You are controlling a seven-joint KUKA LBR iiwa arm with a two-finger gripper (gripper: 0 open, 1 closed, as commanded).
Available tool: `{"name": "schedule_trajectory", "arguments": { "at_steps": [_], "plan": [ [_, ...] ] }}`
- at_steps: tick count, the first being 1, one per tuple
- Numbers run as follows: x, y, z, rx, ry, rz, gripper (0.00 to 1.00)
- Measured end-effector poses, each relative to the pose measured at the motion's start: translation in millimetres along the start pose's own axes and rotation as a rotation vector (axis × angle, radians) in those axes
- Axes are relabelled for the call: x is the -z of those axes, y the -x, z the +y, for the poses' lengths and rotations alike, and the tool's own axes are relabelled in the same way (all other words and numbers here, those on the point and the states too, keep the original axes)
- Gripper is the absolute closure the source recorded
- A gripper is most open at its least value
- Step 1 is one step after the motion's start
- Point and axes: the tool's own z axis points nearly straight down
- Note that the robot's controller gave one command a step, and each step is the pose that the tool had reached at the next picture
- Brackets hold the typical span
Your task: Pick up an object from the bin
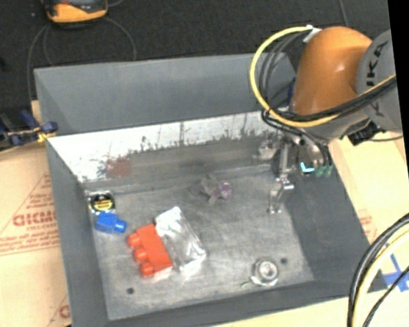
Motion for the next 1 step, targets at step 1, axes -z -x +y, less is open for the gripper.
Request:
{"name": "schedule_trajectory", "arguments": {
  "at_steps": [1],
  "plan": [
    [-99.1,42.5,21.2,-0.076,0.004,-0.008,0.00]
  ]
}}
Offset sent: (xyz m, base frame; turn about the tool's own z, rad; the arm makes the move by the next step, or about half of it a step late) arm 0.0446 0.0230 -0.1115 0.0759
